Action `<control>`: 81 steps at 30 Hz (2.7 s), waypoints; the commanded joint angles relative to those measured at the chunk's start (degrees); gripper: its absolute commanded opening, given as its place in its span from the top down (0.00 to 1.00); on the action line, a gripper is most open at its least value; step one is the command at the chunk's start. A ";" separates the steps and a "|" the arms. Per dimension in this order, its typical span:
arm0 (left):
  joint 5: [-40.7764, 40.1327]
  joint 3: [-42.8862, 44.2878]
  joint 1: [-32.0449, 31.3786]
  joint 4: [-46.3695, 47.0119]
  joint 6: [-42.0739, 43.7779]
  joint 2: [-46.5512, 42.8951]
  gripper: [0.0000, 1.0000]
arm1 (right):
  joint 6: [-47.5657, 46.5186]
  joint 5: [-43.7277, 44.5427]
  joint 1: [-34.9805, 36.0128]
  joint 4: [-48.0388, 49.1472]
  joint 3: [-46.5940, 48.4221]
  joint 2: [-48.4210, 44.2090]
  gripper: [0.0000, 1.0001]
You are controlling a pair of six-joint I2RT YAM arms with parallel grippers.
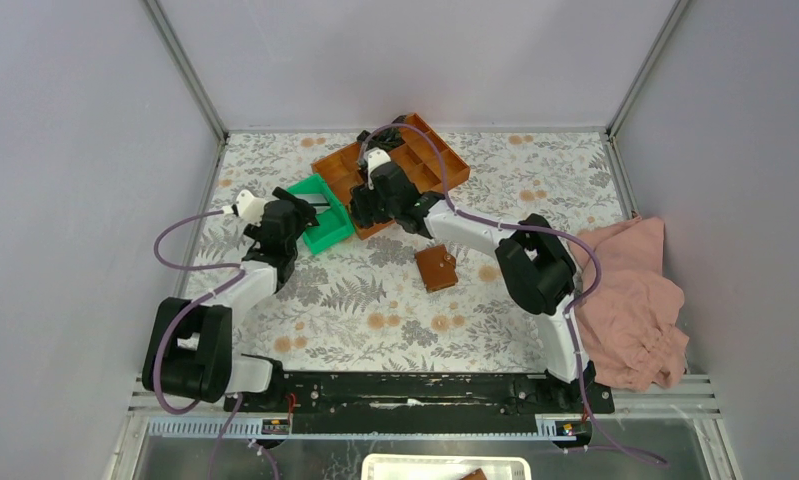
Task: Put the credit cards into the card holder
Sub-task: Move the storage box to the center of the board.
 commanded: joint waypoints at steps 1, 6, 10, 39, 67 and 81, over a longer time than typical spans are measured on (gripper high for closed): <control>2.15 2.13 0.86 1.00 0.09 2.06 0.11 | -1.03 2.44 0.30 3.08 -1.79 -5.50 0.23; 3.05 3.68 1.22 -0.90 -0.14 5.19 0.14 | -1.12 3.19 0.30 3.53 -3.70 -7.81 0.23; 4.02 3.89 1.58 -0.60 -0.40 6.61 0.17 | -1.11 3.46 0.27 4.25 -5.52 -9.56 0.23; 9.86 11.36 1.96 -14.93 5.60 12.74 0.67 | -0.32 5.59 0.30 6.16 -13.87 -17.43 0.22; 12.30 5.39 0.41 -26.96 8.00 -3.09 1.00 | 1.50 2.74 0.31 5.55 -22.21 -25.81 0.22; -0.62 2.75 -16.44 -39.67 -0.05 -9.70 1.00 | 3.41 0.42 0.98 6.05 -28.24 -31.70 0.23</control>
